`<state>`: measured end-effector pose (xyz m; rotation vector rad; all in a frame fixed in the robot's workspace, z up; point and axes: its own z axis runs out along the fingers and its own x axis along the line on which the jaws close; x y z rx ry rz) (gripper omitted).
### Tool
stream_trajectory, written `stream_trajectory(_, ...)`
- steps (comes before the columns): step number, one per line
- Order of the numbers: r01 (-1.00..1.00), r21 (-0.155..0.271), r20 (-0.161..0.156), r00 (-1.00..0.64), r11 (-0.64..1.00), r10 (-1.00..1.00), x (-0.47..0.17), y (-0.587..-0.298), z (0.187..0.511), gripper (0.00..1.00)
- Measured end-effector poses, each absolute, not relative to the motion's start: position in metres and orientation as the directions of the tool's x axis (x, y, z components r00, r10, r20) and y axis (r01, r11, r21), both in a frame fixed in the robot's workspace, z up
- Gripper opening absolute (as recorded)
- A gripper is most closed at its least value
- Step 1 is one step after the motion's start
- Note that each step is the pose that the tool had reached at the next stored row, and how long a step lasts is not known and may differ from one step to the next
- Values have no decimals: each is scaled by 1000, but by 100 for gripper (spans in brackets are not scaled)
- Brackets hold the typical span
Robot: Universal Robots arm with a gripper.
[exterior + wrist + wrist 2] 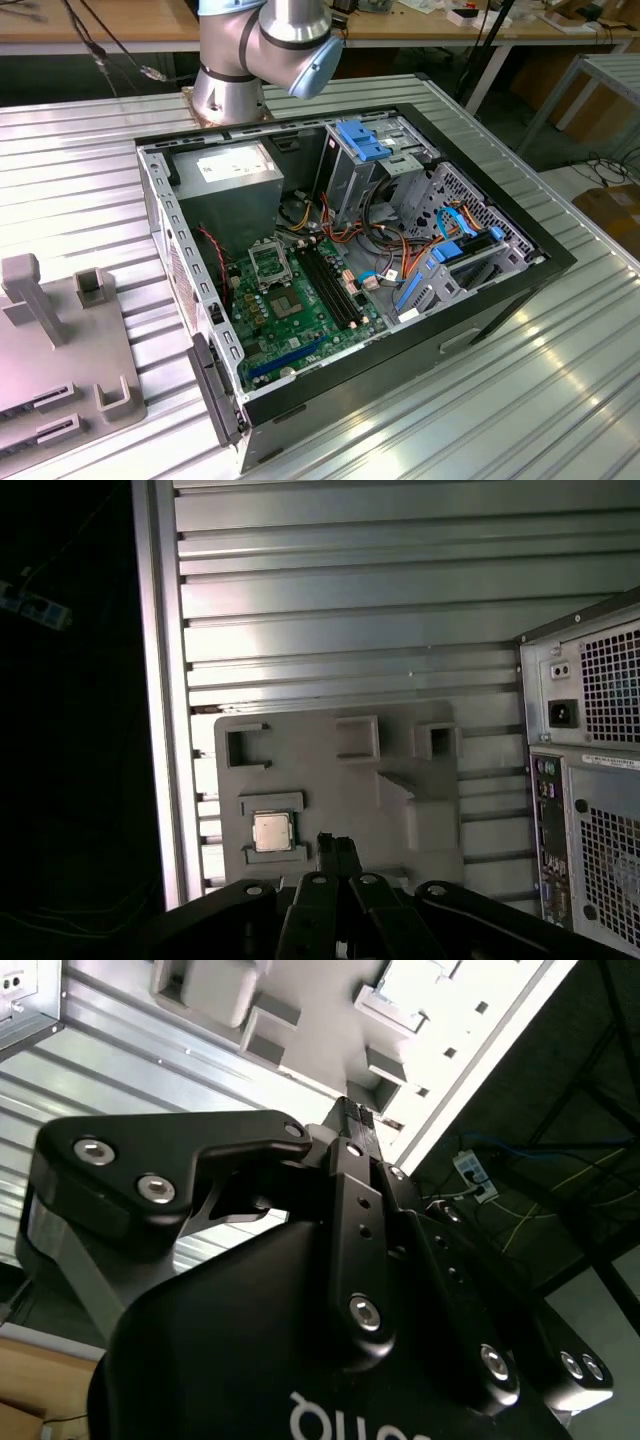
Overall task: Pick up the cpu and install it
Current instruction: 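Reach for the cpu, then pick up the cpu and move it towards the insertion slot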
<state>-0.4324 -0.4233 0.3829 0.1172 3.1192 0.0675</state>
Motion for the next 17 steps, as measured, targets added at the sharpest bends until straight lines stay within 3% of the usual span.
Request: stream_trajectory(17,74,46,-18,-997,996,75,-465,-424,383,11)
